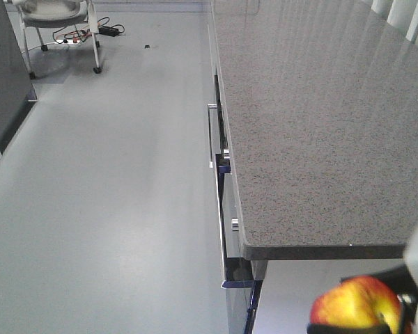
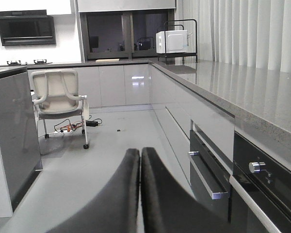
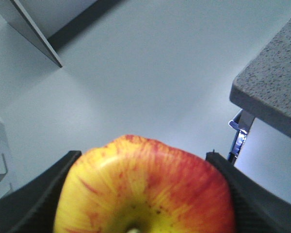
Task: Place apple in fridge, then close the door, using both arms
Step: 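Lift the apple off the counter with the right gripper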
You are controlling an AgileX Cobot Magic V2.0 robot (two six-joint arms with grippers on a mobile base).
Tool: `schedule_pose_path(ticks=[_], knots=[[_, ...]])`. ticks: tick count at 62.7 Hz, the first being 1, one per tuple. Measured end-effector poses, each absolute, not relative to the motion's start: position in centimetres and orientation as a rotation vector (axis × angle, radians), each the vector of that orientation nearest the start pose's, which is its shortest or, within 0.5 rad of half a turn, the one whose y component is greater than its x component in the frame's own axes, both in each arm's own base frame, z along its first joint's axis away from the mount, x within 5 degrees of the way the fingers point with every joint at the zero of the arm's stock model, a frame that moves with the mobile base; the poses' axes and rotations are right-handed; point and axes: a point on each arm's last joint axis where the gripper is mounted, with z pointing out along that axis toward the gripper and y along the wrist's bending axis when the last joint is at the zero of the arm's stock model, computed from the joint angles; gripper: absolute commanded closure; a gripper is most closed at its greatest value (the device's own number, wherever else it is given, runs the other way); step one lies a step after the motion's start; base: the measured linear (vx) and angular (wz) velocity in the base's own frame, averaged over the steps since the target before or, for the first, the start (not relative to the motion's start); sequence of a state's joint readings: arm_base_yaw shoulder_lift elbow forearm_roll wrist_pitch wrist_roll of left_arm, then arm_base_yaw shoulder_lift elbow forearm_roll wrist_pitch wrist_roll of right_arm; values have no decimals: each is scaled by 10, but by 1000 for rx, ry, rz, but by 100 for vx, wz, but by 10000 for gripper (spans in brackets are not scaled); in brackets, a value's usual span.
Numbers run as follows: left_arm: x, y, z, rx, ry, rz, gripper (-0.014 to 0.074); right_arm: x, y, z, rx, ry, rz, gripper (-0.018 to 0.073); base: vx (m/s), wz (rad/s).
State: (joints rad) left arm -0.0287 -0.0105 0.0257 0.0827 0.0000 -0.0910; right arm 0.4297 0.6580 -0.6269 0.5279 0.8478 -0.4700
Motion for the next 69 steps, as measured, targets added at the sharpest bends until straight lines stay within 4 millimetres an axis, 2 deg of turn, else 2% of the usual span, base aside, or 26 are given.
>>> schedule_pose_path(ticks=[14, 27, 69], knots=[[56, -2, 205, 15, 1499, -30, 603, 52, 67, 306, -837, 2093, 668, 239, 0, 0], [56, -2, 205, 15, 1499, -30, 603, 34, 61, 309, -856, 2035, 693, 239, 0, 0], [56, -2, 205, 15, 1499, -30, 603, 29, 60, 308, -880, 2043, 701, 239, 0, 0]])
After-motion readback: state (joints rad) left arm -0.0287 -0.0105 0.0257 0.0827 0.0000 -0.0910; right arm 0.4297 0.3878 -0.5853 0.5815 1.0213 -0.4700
